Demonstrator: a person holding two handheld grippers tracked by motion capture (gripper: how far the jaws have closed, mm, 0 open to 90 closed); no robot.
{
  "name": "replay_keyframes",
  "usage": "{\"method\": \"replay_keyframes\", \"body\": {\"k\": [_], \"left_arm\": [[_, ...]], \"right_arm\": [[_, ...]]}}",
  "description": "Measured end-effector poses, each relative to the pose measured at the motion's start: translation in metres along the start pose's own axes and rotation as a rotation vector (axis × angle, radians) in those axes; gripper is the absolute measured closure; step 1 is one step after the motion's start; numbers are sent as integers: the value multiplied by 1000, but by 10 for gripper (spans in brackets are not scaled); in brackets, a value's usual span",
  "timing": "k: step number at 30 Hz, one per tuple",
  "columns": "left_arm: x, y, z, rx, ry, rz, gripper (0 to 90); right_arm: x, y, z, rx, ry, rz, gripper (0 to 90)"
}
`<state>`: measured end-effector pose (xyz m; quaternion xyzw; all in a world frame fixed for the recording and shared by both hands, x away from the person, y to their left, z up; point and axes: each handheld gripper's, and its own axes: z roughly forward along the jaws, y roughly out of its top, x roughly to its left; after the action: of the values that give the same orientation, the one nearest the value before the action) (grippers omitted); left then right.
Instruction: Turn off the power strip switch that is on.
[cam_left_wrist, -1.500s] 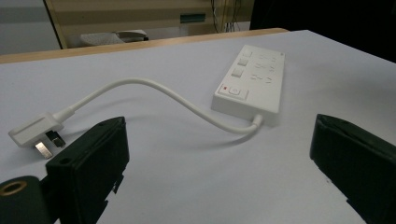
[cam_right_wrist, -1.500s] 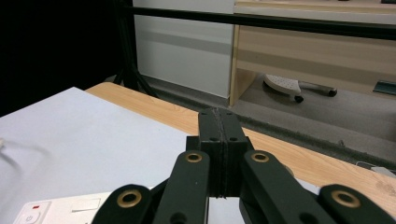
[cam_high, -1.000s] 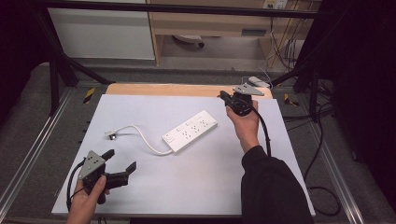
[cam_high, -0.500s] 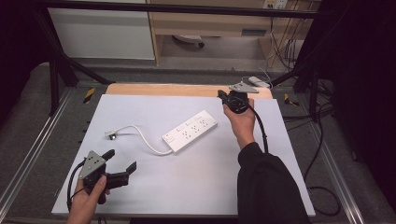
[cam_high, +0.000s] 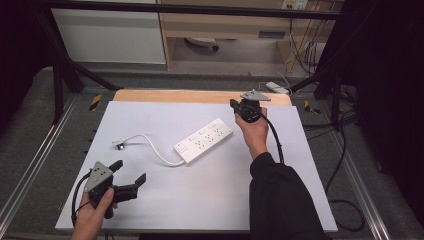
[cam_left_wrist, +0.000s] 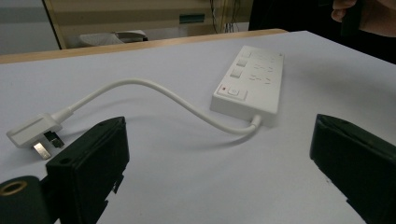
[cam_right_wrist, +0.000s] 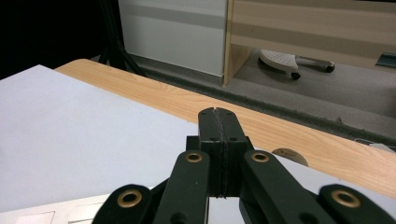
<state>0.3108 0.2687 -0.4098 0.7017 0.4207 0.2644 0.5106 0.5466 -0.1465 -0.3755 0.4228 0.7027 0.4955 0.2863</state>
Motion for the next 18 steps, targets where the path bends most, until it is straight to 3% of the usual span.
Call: {"method": "replay_keyframes", "body": {"k": [10,18], "left_arm": [[0,0,0,3,6,-1,48],[0,1,1,-9,0,-12,49]], "right_arm": [[3,-7,6,25,8,-9,900],[8,-23,13,64,5,-9,900]]}}
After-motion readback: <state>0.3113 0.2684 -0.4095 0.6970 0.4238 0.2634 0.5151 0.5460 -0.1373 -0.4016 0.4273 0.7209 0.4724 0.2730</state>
